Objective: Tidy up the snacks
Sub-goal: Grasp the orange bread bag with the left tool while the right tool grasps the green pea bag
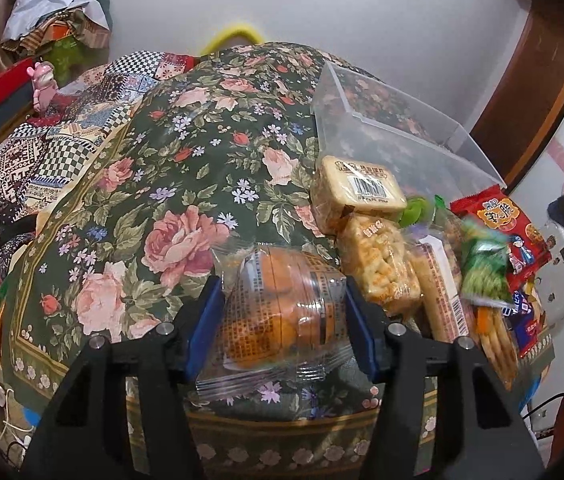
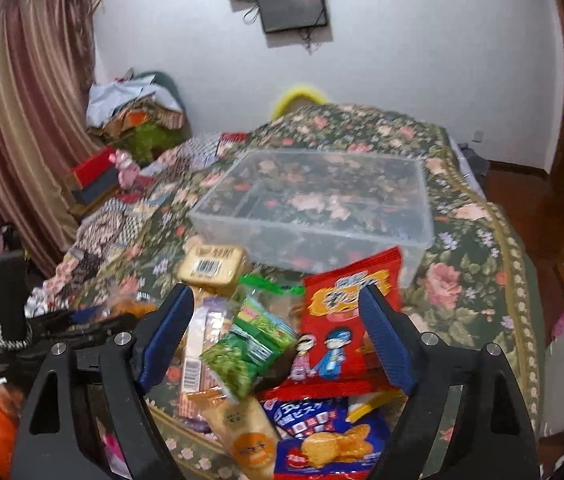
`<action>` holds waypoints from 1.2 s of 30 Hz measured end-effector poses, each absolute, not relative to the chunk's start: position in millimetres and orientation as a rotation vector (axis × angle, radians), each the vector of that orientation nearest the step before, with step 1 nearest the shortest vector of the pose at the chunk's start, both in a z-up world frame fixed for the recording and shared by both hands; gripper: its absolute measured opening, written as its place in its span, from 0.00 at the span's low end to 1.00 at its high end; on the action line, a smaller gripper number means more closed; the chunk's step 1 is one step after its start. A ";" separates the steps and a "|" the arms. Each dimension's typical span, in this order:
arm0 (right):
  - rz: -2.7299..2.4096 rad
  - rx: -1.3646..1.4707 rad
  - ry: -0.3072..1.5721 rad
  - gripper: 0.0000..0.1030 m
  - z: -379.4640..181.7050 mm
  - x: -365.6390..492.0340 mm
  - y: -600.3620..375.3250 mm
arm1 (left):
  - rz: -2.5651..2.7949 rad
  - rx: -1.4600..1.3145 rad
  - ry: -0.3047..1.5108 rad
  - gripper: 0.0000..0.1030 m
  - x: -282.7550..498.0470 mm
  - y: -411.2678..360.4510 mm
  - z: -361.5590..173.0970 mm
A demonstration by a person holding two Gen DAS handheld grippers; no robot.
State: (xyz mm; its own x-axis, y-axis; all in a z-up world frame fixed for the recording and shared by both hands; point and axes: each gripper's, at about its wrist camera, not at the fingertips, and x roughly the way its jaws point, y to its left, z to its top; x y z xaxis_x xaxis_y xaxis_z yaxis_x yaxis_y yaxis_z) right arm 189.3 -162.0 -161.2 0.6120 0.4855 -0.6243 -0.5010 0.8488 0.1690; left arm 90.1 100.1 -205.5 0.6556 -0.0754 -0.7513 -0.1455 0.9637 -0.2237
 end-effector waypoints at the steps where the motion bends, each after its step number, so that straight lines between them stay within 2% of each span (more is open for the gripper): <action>1: 0.573 -0.027 0.727 0.80 -164.6 190.3 -158.8 | 0.043 -0.276 0.856 0.56 89.6 100.3 -205.1; 6: 0.634 -0.025 0.822 0.80 -192.3 196.1 -140.2 | 0.046 -0.286 0.856 0.56 87.2 103.3 -204.5; 12: 0.663 -0.036 0.880 0.74 -206.5 192.2 -127.3 | 0.050 -0.292 0.849 0.56 83.6 105.7 -202.3; 20: 0.624 -0.102 0.862 0.74 -208.7 188.1 -120.7 | 0.041 -0.285 0.838 0.56 81.8 101.8 -197.2; 27: 0.625 -0.037 0.854 0.73 -196.0 171.1 -142.9 | 0.030 -0.280 0.815 0.56 75.9 99.9 -187.0; 31: 0.622 -0.038 0.897 0.65 -204.2 166.5 -147.1 | 0.023 -0.287 0.810 0.56 72.1 98.7 -184.9; 34: 0.622 -0.024 0.941 0.54 -216.1 173.3 -145.4 | 0.018 -0.291 0.810 0.56 69.4 97.8 -184.0; 36: 0.617 -0.022 0.944 0.53 -218.3 176.5 -141.7 | 0.015 -0.290 0.805 0.56 66.8 97.1 -181.1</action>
